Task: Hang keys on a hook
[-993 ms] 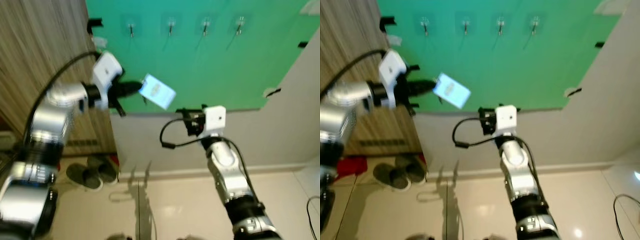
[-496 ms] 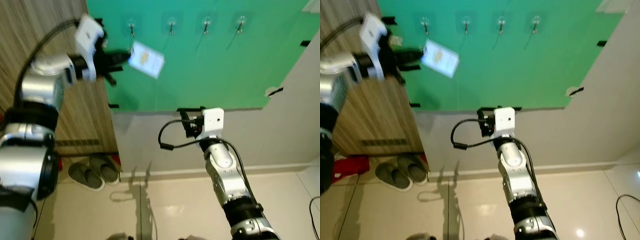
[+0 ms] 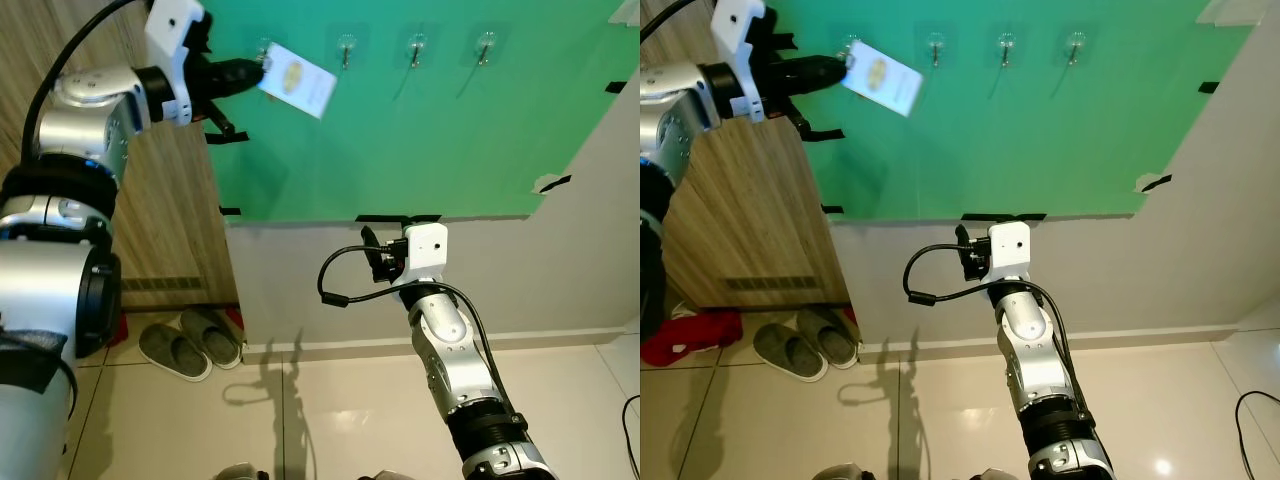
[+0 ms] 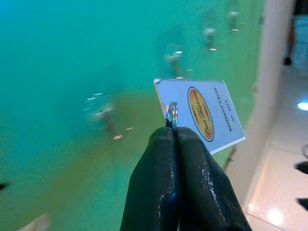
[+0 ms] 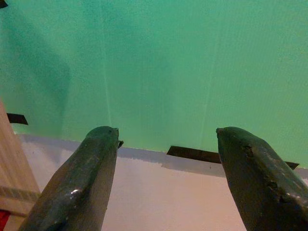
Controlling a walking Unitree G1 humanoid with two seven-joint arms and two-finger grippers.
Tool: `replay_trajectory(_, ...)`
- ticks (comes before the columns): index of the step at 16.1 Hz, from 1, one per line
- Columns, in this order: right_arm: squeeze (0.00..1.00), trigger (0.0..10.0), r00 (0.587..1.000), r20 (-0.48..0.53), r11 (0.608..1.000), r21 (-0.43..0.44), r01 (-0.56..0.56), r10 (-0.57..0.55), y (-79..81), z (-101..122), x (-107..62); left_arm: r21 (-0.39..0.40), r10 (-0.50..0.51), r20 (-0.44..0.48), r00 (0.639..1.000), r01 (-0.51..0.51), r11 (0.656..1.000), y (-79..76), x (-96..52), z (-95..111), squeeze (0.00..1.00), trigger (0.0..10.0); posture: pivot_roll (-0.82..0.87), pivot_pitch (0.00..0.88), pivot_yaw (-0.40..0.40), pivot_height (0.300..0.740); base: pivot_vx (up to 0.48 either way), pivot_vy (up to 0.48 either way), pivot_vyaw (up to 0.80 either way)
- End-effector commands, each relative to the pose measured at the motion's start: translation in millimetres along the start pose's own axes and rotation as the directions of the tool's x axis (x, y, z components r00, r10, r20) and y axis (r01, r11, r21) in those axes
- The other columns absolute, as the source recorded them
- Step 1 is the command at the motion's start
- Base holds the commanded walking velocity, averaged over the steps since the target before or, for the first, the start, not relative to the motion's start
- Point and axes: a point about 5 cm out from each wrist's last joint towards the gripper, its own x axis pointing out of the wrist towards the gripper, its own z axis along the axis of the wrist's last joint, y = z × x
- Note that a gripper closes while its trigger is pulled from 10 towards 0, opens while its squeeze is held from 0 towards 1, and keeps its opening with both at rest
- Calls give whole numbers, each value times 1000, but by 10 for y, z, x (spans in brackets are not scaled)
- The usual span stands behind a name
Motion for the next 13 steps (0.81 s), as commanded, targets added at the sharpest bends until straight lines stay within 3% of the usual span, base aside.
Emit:
replay_trajectory(1, 110, 10000, 1000, -13, 1000, -6, -9, 9, 15, -27, -14, 26, -49, -20, 999, 50, 998, -33, 41, 36, 0, 10000, -40, 0, 1, 740, 0, 0, 0)
replay_trajectory(5, 114, 10000, 1000, -16, 1000, -7, -4, 4, 7, -40, -41, 57, -169, -110, 980, 176, 983, -164, 154, -57, 0, 10000, -62, 0, 13, 740, 0, 0, 0)
replay_trajectory(9, 114, 10000, 1000, -18, 1000, -9, 0, 0, 4, -44, -47, 30, -25, -127, 992, 29, 999, -82, 163, -88, 0, 10000, -73, 0, 16, 740, 0, 0, 0)
replay_trajectory(13, 118, 10000, 1000, -19, 1000, -13, -3, 3, 6, -44, -48, 14, -16, -122, 992, 18, 1000, -65, 168, -46, 0, 10000, -85, 0, 18, 740, 0, 0, 0)
